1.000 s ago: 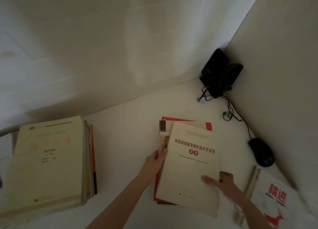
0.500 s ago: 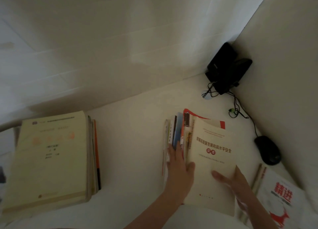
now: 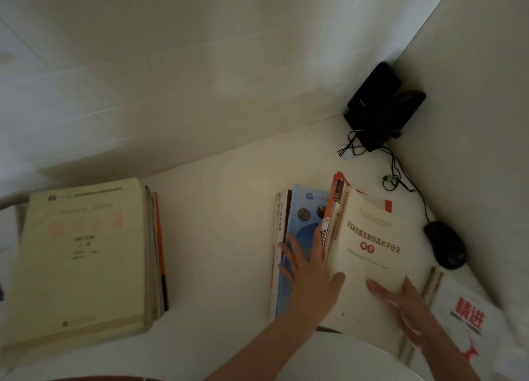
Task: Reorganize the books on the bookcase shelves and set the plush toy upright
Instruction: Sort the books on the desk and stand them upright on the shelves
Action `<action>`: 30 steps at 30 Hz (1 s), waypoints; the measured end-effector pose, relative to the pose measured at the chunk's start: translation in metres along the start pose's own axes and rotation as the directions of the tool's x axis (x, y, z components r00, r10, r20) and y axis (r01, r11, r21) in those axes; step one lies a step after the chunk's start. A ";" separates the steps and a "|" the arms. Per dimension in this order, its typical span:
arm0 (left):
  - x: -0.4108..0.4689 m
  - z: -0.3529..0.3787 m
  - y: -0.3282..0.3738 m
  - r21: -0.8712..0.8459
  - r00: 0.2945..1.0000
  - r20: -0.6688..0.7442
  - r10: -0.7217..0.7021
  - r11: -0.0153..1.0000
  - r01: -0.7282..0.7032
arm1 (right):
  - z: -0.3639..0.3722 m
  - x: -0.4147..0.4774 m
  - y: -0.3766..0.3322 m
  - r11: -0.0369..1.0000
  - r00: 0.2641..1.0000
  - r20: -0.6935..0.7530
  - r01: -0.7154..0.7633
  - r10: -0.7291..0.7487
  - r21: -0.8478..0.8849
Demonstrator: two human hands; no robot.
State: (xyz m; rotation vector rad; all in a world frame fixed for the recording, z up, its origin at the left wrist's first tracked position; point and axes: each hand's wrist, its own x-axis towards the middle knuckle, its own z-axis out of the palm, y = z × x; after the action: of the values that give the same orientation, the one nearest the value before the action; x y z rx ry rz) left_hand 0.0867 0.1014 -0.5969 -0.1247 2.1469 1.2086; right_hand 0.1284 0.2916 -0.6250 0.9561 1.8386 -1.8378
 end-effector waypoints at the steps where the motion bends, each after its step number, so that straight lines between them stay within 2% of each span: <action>1: 0.000 -0.001 -0.002 0.003 1.000 0.006 -0.007 1.000 0.007 | -0.002 0.000 -0.001 1.000 1.000 0.004 -0.004 0.004 -0.007; 4: 0.000 -0.003 -0.007 0.012 0.999 0.029 -0.031 0.999 0.030 | -0.007 0.000 -0.004 1.000 0.999 0.025 -0.019 0.019 -0.017; 6: -0.002 -0.002 -0.008 -0.019 1.000 -0.016 -0.010 1.000 0.010 | -0.008 0.000 -0.007 0.999 0.999 0.026 -0.037 0.037 -0.012; 9: -0.006 -0.001 -0.007 -0.183 0.985 -0.154 0.077 0.978 -0.105 | -0.008 -0.001 -0.010 0.998 0.998 0.035 -0.054 0.055 -0.028; 12: -0.011 0.001 -0.002 -0.197 0.953 -0.231 0.197 0.949 -0.244 | -0.010 0.000 -0.012 0.997 0.997 0.033 -0.068 0.069 -0.029; 16: 0.002 -0.017 -0.011 -0.415 0.984 -0.174 0.022 0.905 -0.094 | -0.010 -0.001 -0.011 0.997 0.998 0.005 -0.066 0.066 -0.032; 18: 0.006 -0.023 -0.022 -0.371 0.986 -0.166 0.000 0.926 -0.063 | -0.008 -0.002 -0.011 0.998 0.999 -0.021 -0.049 0.048 -0.031; 21: 0.003 -0.023 -0.030 -0.214 0.989 -0.145 -0.005 0.977 -0.026 | -0.005 -0.003 -0.010 0.999 1.000 -0.027 -0.007 0.005 -0.053; 26: 0.003 -0.025 -0.032 -0.332 1.000 -0.003 -0.022 0.943 0.020 | 0.000 -0.007 -0.010 0.992 0.997 -0.042 0.053 -0.058 -0.111; 30: 0.005 -0.027 -0.036 -0.337 0.999 -0.005 -0.036 0.941 0.033 | 0.004 -0.012 -0.014 0.991 0.996 -0.069 0.054 -0.063 -0.124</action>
State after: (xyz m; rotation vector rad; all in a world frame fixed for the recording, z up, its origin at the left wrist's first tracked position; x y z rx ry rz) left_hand 0.0833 0.0606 -0.6159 -0.3167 1.9197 1.5494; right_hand 0.1267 0.2860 -0.6071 0.9462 2.0175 -1.7217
